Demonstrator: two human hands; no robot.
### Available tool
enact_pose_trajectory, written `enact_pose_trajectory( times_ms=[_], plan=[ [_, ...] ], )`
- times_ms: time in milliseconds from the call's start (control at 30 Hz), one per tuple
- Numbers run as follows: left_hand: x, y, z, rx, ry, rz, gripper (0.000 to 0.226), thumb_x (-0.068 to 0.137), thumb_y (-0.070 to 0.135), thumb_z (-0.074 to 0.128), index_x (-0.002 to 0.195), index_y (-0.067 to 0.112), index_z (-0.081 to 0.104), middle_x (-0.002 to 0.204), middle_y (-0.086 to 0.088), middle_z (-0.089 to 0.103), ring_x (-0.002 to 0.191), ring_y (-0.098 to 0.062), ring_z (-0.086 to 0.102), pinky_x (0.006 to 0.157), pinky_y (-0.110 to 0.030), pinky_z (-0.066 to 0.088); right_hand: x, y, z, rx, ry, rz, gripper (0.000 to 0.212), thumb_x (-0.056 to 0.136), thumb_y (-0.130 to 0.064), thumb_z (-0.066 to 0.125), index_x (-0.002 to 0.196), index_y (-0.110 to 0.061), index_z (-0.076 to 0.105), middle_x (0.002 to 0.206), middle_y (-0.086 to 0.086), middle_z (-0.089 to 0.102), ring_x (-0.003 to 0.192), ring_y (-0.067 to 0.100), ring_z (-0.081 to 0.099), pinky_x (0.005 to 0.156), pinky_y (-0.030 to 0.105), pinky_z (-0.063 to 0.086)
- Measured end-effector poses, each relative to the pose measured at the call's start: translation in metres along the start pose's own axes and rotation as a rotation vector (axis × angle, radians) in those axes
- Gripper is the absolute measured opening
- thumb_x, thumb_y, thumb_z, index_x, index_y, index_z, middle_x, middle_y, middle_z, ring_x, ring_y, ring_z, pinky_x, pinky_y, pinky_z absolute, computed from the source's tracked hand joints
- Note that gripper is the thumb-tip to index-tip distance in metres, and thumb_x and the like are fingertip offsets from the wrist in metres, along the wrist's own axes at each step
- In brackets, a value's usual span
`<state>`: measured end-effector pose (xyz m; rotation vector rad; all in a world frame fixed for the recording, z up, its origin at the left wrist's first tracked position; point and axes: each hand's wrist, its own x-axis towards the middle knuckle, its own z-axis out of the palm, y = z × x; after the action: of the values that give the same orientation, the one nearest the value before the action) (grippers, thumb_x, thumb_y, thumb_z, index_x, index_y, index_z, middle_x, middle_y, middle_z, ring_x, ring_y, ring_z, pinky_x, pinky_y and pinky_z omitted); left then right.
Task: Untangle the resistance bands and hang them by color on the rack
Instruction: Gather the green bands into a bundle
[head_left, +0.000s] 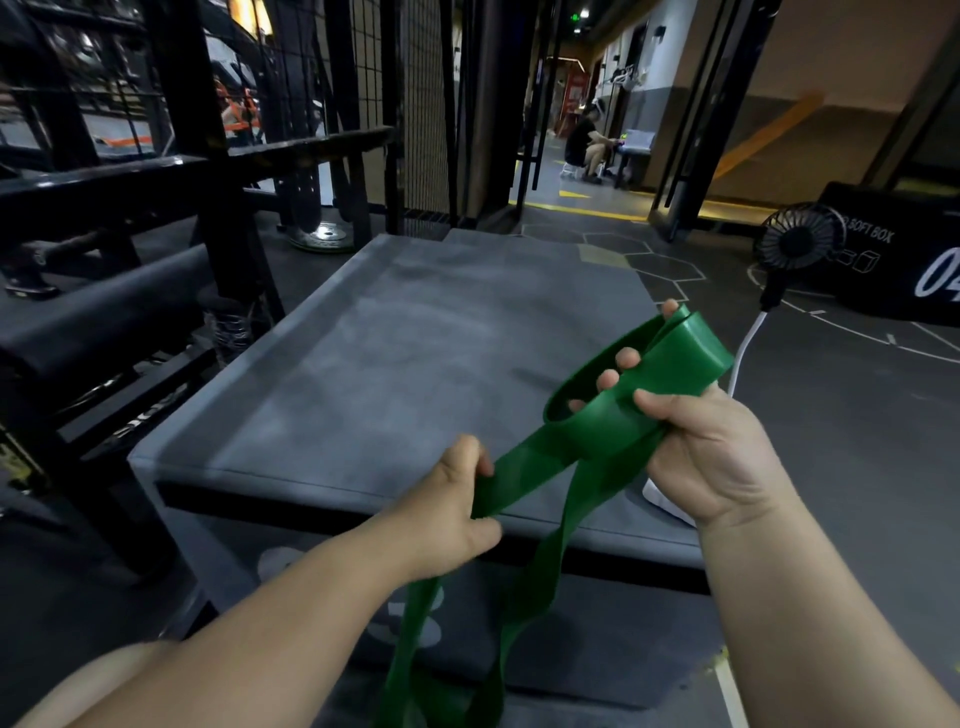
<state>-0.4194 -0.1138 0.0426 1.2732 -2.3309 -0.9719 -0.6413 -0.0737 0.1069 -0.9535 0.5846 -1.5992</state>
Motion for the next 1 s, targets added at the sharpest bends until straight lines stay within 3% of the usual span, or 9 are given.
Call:
enact_pose_trajectory(
  times_ms=[100, 200, 333, 467, 533, 633, 767, 900, 1000],
  plan=[
    [-0.004, 0.005, -0.003, 0.015, 0.138, 0.149, 0.024, 0.085, 0.028, 0.062, 0.096, 0.028, 0.040, 0.097, 0.013, 0.044, 0.084, -0.005, 0.048, 0.069, -0.024, 0.037, 0.000, 0.006, 0.005, -0.135, 0.059, 0.032, 0.080, 0.076, 0.009, 0.049, 0.148, -0.025, 0.036, 0.086, 0.006, 0.064, 0.079, 0.018, 0.063, 0.094, 0.049, 0.050],
    [-0.007, 0.009, -0.007, 0.030, 0.197, 0.281, 0.019, 0.079, 0.032, 0.066, 0.088, 0.027, 0.050, 0.093, 0.015, 0.048, 0.077, -0.001, 0.050, 0.067, -0.024, 0.039, -0.002, 0.015, 0.009, -0.252, 0.086, 0.098, 0.064, 0.087, 0.014, 0.046, 0.130, -0.034, 0.049, 0.082, 0.002, 0.063, 0.074, 0.013, 0.059, 0.080, 0.032, 0.053],
    [-0.011, 0.017, -0.007, 0.076, 0.257, 0.325, 0.017, 0.077, 0.033, 0.071, 0.083, 0.026, 0.057, 0.116, 0.024, 0.029, 0.059, -0.008, 0.051, 0.065, -0.027, 0.045, -0.005, 0.029, 0.015, -0.406, 0.011, 0.196, 0.043, 0.067, 0.007, 0.060, 0.100, -0.019, 0.053, 0.085, 0.002, 0.055, 0.079, 0.014, 0.054, 0.085, 0.032, 0.043],
    [-0.010, 0.021, -0.009, 0.089, 0.278, 0.364, 0.017, 0.072, 0.035, 0.071, 0.079, 0.029, 0.056, 0.097, 0.020, 0.041, 0.074, -0.006, 0.051, 0.066, -0.027, 0.045, -0.010, 0.041, 0.021, -0.443, -0.076, 0.327, 0.036, 0.061, 0.007, 0.053, 0.094, -0.007, 0.050, 0.083, 0.008, 0.053, 0.079, 0.024, 0.052, 0.072, 0.033, 0.047],
    [-0.007, 0.020, -0.009, 0.085, 0.305, 0.324, 0.030, 0.070, 0.032, 0.076, 0.075, 0.032, 0.046, 0.087, 0.019, 0.045, 0.076, -0.001, 0.051, 0.066, -0.024, 0.043, -0.013, 0.047, 0.025, -0.463, -0.129, 0.359, 0.036, 0.059, 0.007, 0.050, 0.093, -0.005, 0.055, 0.085, 0.010, 0.060, 0.083, 0.024, 0.059, 0.075, 0.032, 0.049],
    [-0.004, 0.018, -0.011, 0.014, 0.292, 0.171, 0.044, 0.066, 0.027, 0.079, 0.075, 0.030, 0.036, 0.087, 0.015, 0.054, 0.076, 0.002, 0.052, 0.065, -0.024, 0.045, -0.016, 0.052, 0.029, -0.535, -0.197, 0.401, 0.042, 0.057, 0.008, 0.048, 0.095, -0.006, 0.062, 0.089, 0.005, 0.069, 0.089, 0.017, 0.065, 0.081, 0.031, 0.050],
    [0.001, 0.016, -0.017, -0.045, 0.253, 0.066, 0.042, 0.061, 0.023, 0.077, 0.076, 0.025, 0.038, 0.090, 0.001, 0.060, 0.073, -0.015, 0.052, 0.061, -0.033, 0.044, -0.017, 0.056, 0.030, -0.640, -0.220, 0.454, 0.045, 0.057, 0.005, 0.054, 0.098, -0.012, 0.062, 0.089, 0.002, 0.068, 0.087, 0.017, 0.063, 0.079, 0.032, 0.050],
    [0.002, 0.007, -0.020, -0.368, 0.084, -0.035, 0.049, 0.047, 0.034, 0.079, 0.080, 0.037, 0.043, 0.093, -0.006, 0.059, 0.075, -0.017, 0.050, 0.064, -0.034, 0.043, -0.016, 0.058, 0.027, -0.778, -0.185, 0.459, 0.045, 0.057, -0.002, 0.064, 0.100, -0.016, 0.062, 0.096, 0.008, 0.068, 0.090, 0.021, 0.064, 0.084, 0.039, 0.053],
    [0.000, 0.007, -0.022, -0.686, -0.023, -0.010, 0.055, 0.053, 0.020, 0.081, 0.093, 0.028, 0.044, 0.106, 0.000, 0.047, 0.088, -0.017, 0.047, 0.071, -0.028, 0.044, -0.014, 0.057, 0.023, -0.845, -0.172, 0.421, 0.043, 0.057, -0.007, 0.072, 0.098, -0.015, 0.061, 0.091, 0.006, 0.066, 0.087, 0.020, 0.063, 0.084, 0.042, 0.052]
  ],
)
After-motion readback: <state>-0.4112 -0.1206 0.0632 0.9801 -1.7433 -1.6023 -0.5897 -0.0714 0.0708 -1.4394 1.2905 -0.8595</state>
